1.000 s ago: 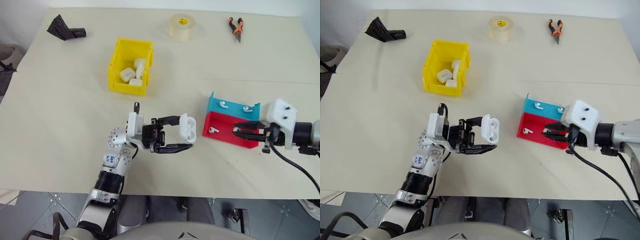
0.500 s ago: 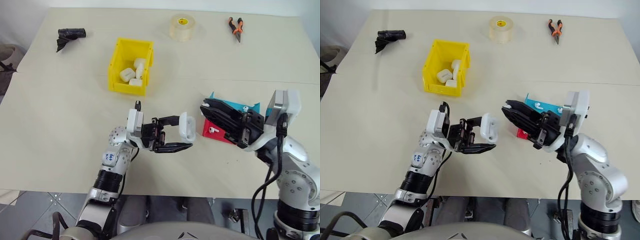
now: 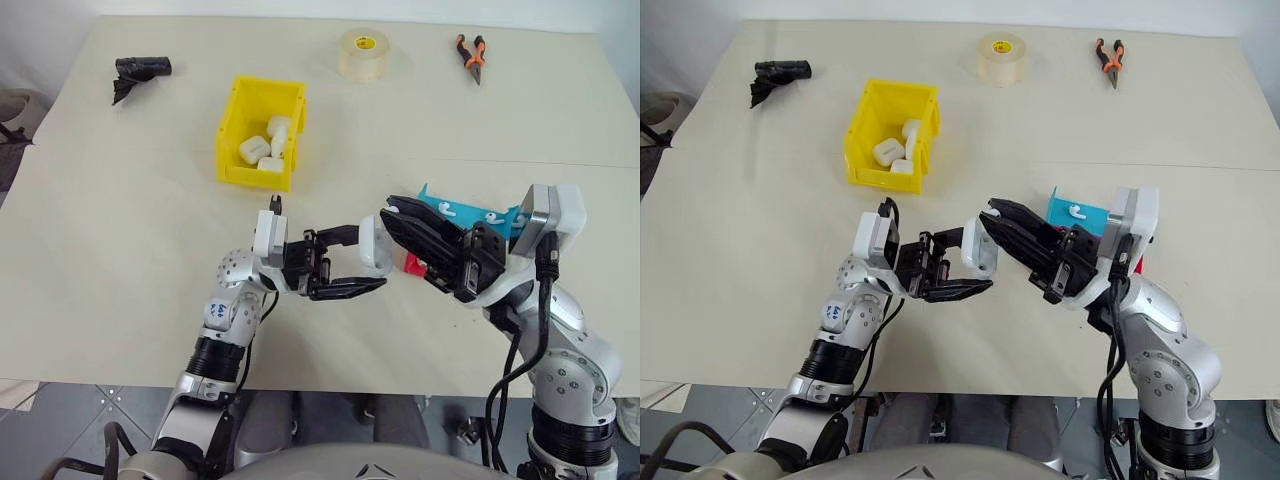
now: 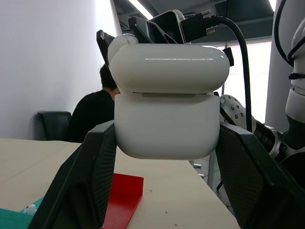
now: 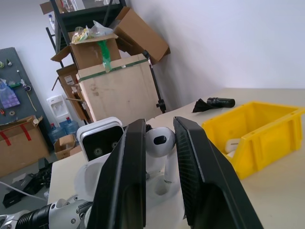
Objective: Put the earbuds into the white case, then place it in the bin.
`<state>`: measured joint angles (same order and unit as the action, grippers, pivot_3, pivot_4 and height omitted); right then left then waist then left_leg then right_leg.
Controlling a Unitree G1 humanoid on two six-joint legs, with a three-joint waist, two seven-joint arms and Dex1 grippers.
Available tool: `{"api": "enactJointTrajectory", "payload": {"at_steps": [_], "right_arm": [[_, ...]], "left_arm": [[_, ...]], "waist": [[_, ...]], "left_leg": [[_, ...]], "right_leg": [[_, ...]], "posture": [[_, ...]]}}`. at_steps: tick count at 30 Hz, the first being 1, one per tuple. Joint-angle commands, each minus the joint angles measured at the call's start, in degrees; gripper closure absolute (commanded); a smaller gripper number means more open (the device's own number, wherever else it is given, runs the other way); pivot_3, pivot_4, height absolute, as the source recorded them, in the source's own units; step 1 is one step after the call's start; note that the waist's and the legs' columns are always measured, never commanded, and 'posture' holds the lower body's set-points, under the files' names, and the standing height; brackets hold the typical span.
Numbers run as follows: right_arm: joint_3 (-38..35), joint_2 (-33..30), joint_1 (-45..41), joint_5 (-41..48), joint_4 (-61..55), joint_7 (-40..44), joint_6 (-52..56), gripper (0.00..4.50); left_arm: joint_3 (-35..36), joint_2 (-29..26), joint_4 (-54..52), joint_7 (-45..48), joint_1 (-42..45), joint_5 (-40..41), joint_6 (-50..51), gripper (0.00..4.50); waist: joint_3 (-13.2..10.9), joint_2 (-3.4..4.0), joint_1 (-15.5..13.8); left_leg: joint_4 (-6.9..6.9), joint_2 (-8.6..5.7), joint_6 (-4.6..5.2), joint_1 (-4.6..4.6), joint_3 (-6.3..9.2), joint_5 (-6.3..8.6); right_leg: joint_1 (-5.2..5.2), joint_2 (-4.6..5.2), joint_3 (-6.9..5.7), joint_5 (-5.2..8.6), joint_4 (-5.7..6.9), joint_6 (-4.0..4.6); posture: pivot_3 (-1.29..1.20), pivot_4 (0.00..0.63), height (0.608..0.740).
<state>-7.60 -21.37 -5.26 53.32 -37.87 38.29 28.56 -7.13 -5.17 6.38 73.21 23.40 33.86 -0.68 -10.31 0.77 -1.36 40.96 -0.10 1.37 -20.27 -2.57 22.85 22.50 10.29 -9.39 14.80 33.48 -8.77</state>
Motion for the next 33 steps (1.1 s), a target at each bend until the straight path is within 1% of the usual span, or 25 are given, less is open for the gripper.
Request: {"api": "enactJointTrajectory", "payload": {"at_steps": [1,9,13,16,20,24,26,28,29,33], "right_arm": [[1.08,-0.01,1.0,-1.47,-0.2,0.66,-2.18,3.81],[2.62,-0.17,1.17,-3.83,1.73,1.39,-5.01,3.81],[3.62,0.19,1.63,-6.61,2.96,1.7,-7.76,3.81],[3.85,-0.91,2.82,-7.36,3.18,2.97,-8.46,3.81],[3.21,-3.29,3.66,-5.64,2.63,4.21,-7.23,3.81],[2.54,-5.38,2.24,-2.78,3.09,3.81,-4.58,3.81],[2.08,-6.25,0.36,0.74,3.07,2.78,-1.77,3.22],[1.84,-6.98,-0.68,1.0,2.98,3.08,-1.49,2.74],[1.58,-7.49,-0.96,0.59,3.04,3.41,-1.66,2.4],[-3.88,-11.8,-0.14,-1.31,5.19,6.1,-3.57,1.03]], "left_arm": [[0.72,0.58,-2.38,-0.2,1.2,1.36,-0.37,1.75],[1.05,0.81,-2.39,-0.52,1.6,1.51,-0.15,1.75],[1.37,1.02,-2.22,-0.71,1.95,1.78,-0.08,1.75],[1.88,1.42,-1.88,-1.22,2.33,1.81,-0.2,1.75],[2.17,1.58,-1.25,-1.15,2.85,1.59,-0.68,1.75],[2.09,1.59,-0.87,-0.7,3.02,1.37,-0.95,1.75],[1.88,1.62,-0.9,-0.43,2.86,1.24,-1.0,1.75],[1.78,1.72,-0.71,-0.23,2.85,1.06,-1.11,1.75],[1.81,1.78,-0.58,-0.23,2.85,0.96,-1.18,1.75],[2.22,1.08,-0.3,-0.03,2.24,0.41,-2.05,1.75]], "waist": [[0.0,0.0,-0.02],[0.0,0.0,-0.01],[0.0,0.0,-0.02],[0.0,0.0,-0.04],[0.0,0.0,-0.03],[0.0,0.0,0.0],[0.0,-0.01,0.02],[0.0,0.0,-0.06],[0.0,0.0,-0.09],[-0.01,-0.01,-0.21]], "left_leg": [[0.0,0.0,0.0,0.0,0.0,0.0],[0.0,0.0,0.0,0.01,-0.02,0.0],[0.0,0.0,0.0,0.01,-0.02,0.0],[-0.01,0.0,0.0,0.01,-0.04,0.0],[-0.01,0.0,0.0,0.01,-0.03,0.0],[-0.01,0.0,0.0,0.01,-0.04,0.0],[-0.01,0.0,0.0,0.01,-0.04,0.0],[-0.01,0.01,0.0,0.01,-0.04,0.0],[-0.01,0.01,0.0,0.01,-0.03,0.0],[0.01,-0.01,0.04,-0.02,-0.03,0.02]], "right_leg": [[0.0,0.0,0.0,0.0,0.0,0.0],[0.0,0.0,0.02,0.0,0.0,0.0],[0.0,0.0,0.02,0.0,0.0,0.0],[0.0,0.0,0.03,0.0,-0.01,0.0],[0.0,0.0,0.03,0.0,-0.01,0.0],[0.0,0.0,0.03,0.0,-0.01,0.0],[0.0,0.0,0.03,0.0,-0.01,0.0],[0.01,0.0,0.03,0.0,-0.01,0.0],[0.01,0.0,0.02,0.0,-0.01,0.0],[0.0,0.01,0.04,0.0,-0.02,0.0]], "posture": [[0.0,0.15,0.74],[0.0,0.15,0.74],[0.0,0.15,0.74],[0.0,0.15,0.74],[0.0,0.15,0.74],[0.0,0.15,0.74],[0.0,0.15,0.74],[0.0,0.15,0.74],[0.0,0.15,0.74],[0.0,0.15,0.74]]}}
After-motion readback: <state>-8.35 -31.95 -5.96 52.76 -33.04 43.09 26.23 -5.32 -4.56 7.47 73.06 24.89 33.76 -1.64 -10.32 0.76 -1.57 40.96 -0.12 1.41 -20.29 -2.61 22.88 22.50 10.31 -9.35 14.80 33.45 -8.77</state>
